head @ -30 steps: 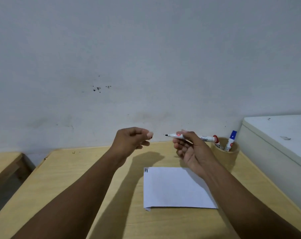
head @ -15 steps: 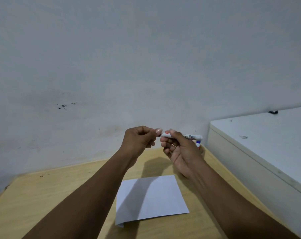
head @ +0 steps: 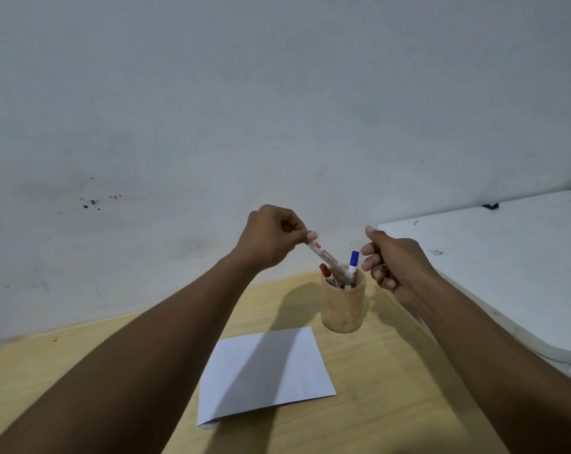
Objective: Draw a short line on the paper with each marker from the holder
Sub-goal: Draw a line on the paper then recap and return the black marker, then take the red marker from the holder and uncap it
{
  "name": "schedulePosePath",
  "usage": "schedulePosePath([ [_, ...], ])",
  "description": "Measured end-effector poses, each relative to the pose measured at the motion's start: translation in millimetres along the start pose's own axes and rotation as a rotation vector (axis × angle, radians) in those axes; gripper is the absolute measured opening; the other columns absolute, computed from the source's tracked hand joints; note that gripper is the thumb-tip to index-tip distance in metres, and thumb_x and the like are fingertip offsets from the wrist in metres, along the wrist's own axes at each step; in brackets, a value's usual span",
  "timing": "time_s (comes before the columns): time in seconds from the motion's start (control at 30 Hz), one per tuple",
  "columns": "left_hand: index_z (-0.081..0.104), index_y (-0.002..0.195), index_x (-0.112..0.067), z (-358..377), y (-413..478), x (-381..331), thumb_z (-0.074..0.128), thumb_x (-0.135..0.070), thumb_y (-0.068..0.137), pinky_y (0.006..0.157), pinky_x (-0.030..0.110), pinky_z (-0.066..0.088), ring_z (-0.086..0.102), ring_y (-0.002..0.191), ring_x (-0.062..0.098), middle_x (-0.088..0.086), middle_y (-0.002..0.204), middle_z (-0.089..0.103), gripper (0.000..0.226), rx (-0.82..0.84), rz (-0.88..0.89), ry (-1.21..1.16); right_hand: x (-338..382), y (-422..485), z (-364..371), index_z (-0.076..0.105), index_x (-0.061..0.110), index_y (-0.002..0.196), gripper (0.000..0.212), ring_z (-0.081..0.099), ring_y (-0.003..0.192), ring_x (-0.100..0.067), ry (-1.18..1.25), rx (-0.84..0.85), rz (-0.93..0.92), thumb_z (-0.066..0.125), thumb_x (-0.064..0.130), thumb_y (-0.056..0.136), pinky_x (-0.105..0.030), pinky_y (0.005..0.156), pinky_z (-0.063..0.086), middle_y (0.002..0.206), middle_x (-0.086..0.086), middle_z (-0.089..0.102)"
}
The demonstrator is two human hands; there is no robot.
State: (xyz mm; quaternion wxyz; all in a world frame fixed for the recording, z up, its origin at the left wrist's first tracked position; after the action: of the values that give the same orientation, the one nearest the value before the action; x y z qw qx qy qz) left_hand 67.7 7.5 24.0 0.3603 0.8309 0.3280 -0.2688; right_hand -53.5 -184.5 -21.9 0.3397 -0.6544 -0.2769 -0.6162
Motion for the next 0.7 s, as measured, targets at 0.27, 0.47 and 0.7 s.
schedulePosePath([
  [0.27,0.075,0.113,-0.022,53,-3,-6,0.077,-0.057,0.076,0.074,0.023,0.046,0.067,0.09,0.012,-0.001,0.098,0.074,0.051,0.278,0.022,0.213,-21,8,-6,0.068,0.006,0.086,0.034,0.046,0.033,-0.014,-0.068,-0.023,0.013,0.061,0.038,0.097,-0.019,0.033,0.027,0.054,-0.005,0.064],
  [0.47,0.073,0.121,-0.015,53,-4,6,0.064,-0.014,0.092,0.082,0.023,0.044,0.06,0.09,0.012,0.004,0.114,0.074,0.031,0.364,0.004,0.287,-24,9,4,0.067,0.008,0.081,0.031,0.046,0.035,-0.015,-0.046,-0.029,-0.007,0.061,0.034,0.097,-0.019,0.036,0.026,0.05,-0.004,0.064],
  [0.7,0.078,0.089,-0.015,27,0,0,0.065,-0.024,0.094,0.068,0.029,0.056,0.069,0.07,0.012,-0.007,0.075,0.074,0.017,0.081,0.042,0.243,-9,-10,25,0.07,0.007,0.085,0.039,0.044,0.034,-0.013,-0.05,0.133,-0.016,0.062,0.044,0.096,-0.019,0.032,0.024,0.057,-0.007,0.064],
])
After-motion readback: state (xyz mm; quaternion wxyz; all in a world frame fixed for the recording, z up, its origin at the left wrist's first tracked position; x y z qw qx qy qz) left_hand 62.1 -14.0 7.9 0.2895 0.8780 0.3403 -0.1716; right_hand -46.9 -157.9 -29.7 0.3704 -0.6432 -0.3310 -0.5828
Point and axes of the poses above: each hand's wrist, its own y-axis towards the middle knuckle, its own z-axis out of the palm, x = y × z, the point moved 3 cm from there along y, towards the middle knuckle
